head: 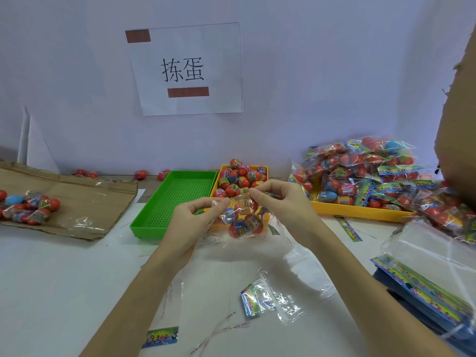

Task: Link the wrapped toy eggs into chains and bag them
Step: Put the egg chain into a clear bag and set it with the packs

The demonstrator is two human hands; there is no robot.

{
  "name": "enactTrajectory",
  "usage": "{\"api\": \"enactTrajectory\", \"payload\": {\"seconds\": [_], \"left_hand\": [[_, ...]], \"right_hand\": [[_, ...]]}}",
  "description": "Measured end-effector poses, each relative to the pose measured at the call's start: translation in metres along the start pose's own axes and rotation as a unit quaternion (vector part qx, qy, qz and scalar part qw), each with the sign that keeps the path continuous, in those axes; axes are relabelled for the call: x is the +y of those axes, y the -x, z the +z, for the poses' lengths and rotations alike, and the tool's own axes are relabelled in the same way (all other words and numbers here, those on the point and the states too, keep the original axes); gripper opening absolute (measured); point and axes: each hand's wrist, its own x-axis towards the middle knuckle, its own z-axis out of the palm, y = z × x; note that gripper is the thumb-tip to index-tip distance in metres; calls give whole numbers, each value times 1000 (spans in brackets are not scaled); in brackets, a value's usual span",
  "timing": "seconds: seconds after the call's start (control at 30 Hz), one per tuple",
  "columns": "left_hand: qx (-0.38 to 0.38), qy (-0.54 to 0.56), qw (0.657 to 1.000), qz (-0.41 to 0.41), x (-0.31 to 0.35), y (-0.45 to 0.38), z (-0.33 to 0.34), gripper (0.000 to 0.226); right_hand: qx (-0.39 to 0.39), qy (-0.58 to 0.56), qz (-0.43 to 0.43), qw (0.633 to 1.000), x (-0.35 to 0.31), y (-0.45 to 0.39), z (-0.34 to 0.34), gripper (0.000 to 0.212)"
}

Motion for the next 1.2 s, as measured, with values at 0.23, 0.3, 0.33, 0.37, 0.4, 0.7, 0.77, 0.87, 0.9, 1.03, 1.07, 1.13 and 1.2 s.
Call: {"api": "enactTrajectory", "payload": {"seconds": [0.23, 0.3, 0.33, 0.37, 0.4, 0.7, 0.77, 0.87, 0.9, 1.03, 1.07, 1.13, 1.2], "left_hand": [[-17, 58, 998, -11, 10, 2, -2, 26], [-11, 81, 997, -11, 11, 3, -1, 19], [-8, 93, 996, -12, 10, 4, 0, 15], [-4, 104, 994, -14, 11, 4, 1, 11], [1, 118, 993, -16, 12, 5, 1, 9], [92, 203, 975, -2, 8, -3, -2, 15], [65, 224, 972, 3, 12, -1, 4, 42], [22, 182, 983, 2, 13, 3, 12, 63], [9, 152, 988, -4, 10, 4, 13, 69], [-40, 67, 996, -32, 2, 11, 17, 72], [-42, 67, 996, -30, 1, 12, 18, 68], [-34, 55, 998, -16, 1, 12, 19, 62], [-37, 37, 999, 0, 2, 12, 18, 58]], "right_hand": [[-21, 13, 3, 1000, 0, 0, -1, 11], [-20, 15, 5, 1000, 2, -1, -2, 12], [-15, 14, 2, 1000, 3, -2, -2, 12], [-10, 12, -3, 1000, 3, -2, -2, 14], [-11, 7, -5, 1000, 3, -2, -1, 18], [-91, 47, 3, 995, 7, -1, 0, 22], [-48, 19, -8, 999, 8, -2, 3, 21], [6, -11, -25, 1000, 9, -3, 4, 24], [21, -21, -25, 999, 9, -3, 4, 25], [58, -39, -6, 998, 7, -3, 7, 26], [53, -43, 3, 998, 7, -4, 7, 26], [35, -44, 26, 998, 6, -4, 6, 28], [37, -1, 28, 999, 8, -4, 5, 36]]}}
